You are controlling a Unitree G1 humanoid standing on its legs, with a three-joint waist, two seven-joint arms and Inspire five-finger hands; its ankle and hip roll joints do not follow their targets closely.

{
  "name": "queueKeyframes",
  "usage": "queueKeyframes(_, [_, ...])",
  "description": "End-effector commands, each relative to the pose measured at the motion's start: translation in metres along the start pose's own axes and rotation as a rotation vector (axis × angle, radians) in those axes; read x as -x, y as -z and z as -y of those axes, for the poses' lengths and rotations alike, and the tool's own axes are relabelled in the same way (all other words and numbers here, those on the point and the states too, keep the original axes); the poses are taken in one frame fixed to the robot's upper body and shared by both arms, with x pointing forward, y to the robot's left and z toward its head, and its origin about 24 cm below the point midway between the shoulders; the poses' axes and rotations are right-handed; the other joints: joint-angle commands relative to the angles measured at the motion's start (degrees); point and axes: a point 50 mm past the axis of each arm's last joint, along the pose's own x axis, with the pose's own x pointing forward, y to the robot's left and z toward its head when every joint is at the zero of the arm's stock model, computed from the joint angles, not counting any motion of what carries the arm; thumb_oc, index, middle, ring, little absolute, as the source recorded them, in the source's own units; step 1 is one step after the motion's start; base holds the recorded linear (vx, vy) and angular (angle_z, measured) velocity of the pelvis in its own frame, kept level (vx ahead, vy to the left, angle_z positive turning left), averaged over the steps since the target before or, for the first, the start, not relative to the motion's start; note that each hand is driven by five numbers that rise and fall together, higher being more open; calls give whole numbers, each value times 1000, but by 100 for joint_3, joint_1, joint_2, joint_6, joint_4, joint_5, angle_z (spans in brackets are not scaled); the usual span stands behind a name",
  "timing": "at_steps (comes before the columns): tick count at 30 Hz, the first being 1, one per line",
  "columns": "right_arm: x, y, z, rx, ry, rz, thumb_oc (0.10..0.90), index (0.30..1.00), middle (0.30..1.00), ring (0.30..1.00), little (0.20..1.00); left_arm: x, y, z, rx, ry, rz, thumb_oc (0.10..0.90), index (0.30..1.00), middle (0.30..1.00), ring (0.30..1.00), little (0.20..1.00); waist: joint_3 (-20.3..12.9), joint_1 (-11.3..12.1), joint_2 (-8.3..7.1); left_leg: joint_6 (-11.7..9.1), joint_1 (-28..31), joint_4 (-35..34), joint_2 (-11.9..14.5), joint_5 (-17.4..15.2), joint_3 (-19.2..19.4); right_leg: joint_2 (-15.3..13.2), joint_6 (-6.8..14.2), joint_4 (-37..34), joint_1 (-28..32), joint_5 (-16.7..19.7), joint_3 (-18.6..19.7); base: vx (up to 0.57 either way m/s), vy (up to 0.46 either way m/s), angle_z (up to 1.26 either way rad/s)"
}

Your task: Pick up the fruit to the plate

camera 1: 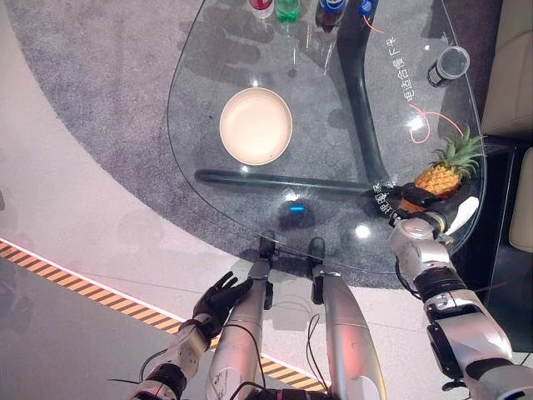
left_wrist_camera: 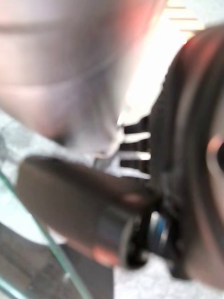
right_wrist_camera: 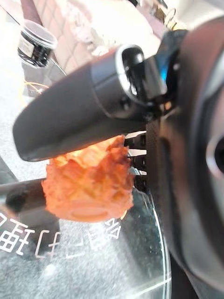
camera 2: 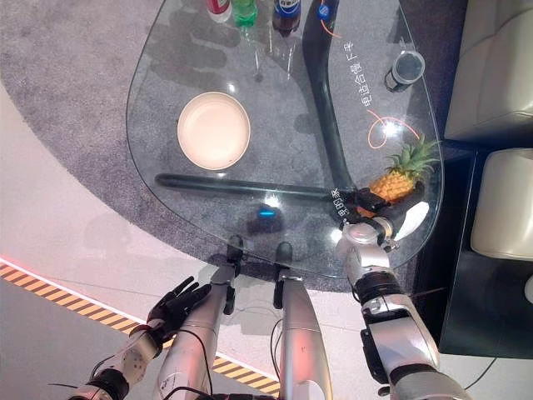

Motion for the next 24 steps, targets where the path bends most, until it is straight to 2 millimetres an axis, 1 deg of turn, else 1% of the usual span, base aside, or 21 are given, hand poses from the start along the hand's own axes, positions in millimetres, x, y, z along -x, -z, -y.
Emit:
queueKeyframes(1, [10, 6, -14, -47, -130, -40, 265, 441, 441, 441, 365, 2, 19, 6, 31, 10, -54, 800, 900, 900, 900, 900, -115, 108, 101, 193, -318, 840, -229, -576, 68, -31, 169, -647, 97, 578, -68, 0, 0, 0])
queueKeyframes(2, [10, 5, -14, -52, -134, -32, 100, 300, 300, 300, 200, 2, 19, 6, 34, 9, -55, 800, 900, 900, 900, 900, -115, 106, 99, 192, -311, 842, -226, -581, 68, -31, 172, -639, 98, 575, -66, 0, 0, 0])
queueKeyframes(10, [10, -2, -15, -60, -139, -13, 100, 300, 300, 300, 200, 1, 19, 8, 43, 13, -48, 800, 900, 900, 900, 900, -115, 88, 73, 197, -366, 856, -243, -558, 57, -8, 172, -615, 27, 604, -47, 0, 0, 0])
queueKeyframes(14, [6, 1, -11, -43, -134, -26, 100, 300, 300, 300, 200, 2, 20, 7, 49, 11, -48, 800, 900, 900, 900, 900, -115, 94, 66, 203, -340, 891, -244, -611, 45, 0, 175, -577, 46, 562, -42, 0, 0, 0])
queueKeyframes(24, [5, 7, -9, -32, -146, -44, 100, 300, 300, 300, 200, 1, 16, 6, 55, 5, -38, 800, 900, 900, 900, 900, -115, 108, 47, 207, -333, 927, -250, -610, 24, -9, 175, -534, 72, 554, -62, 0, 0, 0])
